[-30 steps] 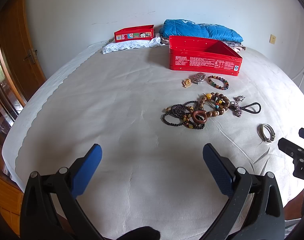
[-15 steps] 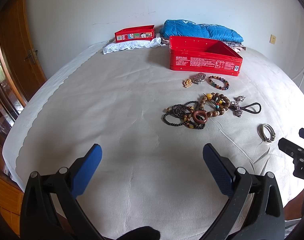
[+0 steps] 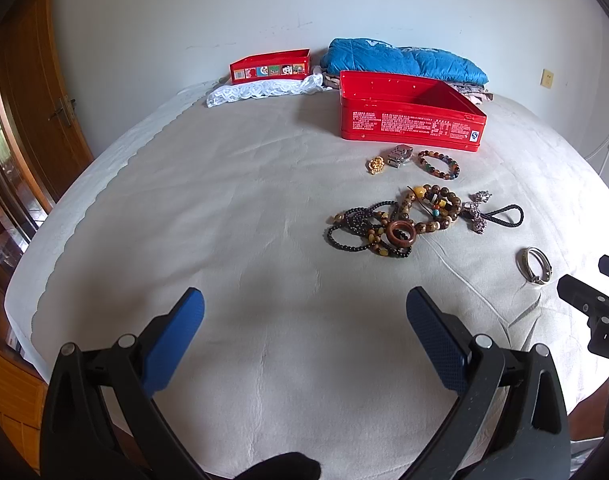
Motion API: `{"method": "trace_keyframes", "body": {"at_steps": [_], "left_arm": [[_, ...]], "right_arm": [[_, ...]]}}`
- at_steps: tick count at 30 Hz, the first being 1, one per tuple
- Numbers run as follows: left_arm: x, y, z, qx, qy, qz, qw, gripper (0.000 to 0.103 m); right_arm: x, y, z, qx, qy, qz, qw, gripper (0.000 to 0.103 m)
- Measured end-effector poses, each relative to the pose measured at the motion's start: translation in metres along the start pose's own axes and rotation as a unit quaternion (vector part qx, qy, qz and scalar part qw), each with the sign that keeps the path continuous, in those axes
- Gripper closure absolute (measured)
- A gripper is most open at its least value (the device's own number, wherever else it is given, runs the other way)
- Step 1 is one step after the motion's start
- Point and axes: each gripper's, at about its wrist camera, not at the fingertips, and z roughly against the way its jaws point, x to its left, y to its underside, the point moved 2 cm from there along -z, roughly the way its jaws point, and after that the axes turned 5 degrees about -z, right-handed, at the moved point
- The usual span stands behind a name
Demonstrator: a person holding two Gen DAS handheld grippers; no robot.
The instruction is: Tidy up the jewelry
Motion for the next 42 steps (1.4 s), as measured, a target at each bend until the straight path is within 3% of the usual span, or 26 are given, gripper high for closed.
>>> {"method": "trace_keyframes", "body": {"at_steps": [9, 15, 21, 24, 28, 31, 35, 38, 42], "left_arm": [[0.002, -0.001, -0.001, 0.002, 0.009, -0.001, 1.0000, 0.003], [0.013, -0.008, -0.015, 0.028, 0.038, -0.007, 0.9989, 0.003], [0.022, -0.034, -0.029, 0.056, 0.080, 0.004, 0.9953, 0.004], [0.019, -0.057, -0.041, 0.065, 0.088, 0.006, 0.9940, 0.009], [0.007, -0.095, -0.075, 0.097, 0.096, 0.002, 0.9906, 0.030], [-0.002, -0.114, -0.103, 0.123, 0.113, 0.004, 0.9860, 0.033], [-0.016, -0.133, -0.140, 0.152, 0.128, -0.002, 0.9800, 0.046], [-0.028, -0.141, -0.161, 0.165, 0.139, -0.014, 0.9762, 0.047], [-0.037, -0.148, -0.177, 0.159, 0.132, -0.029, 0.9779, 0.047]], "right_arm": [[-0.001, -0.006, -0.002, 0.010, -0.020, 0.005, 1.000, 0.004], [-0.031, -0.020, -0.015, 0.041, -0.039, -0.038, 0.998, 0.004], [-0.046, -0.033, -0.033, 0.103, -0.094, -0.069, 0.988, 0.023], [-0.044, -0.055, -0.038, 0.108, -0.116, -0.063, 0.985, 0.030], [-0.034, -0.092, -0.052, 0.100, -0.104, -0.045, 0.989, 0.035], [-0.025, -0.117, -0.073, 0.111, -0.111, -0.036, 0.987, 0.043], [-0.008, -0.141, -0.108, 0.134, -0.124, -0.030, 0.983, 0.051], [0.004, -0.151, -0.131, 0.151, -0.135, -0.022, 0.979, 0.051], [0.017, -0.159, -0.153, 0.167, -0.133, -0.011, 0.977, 0.051]]}}
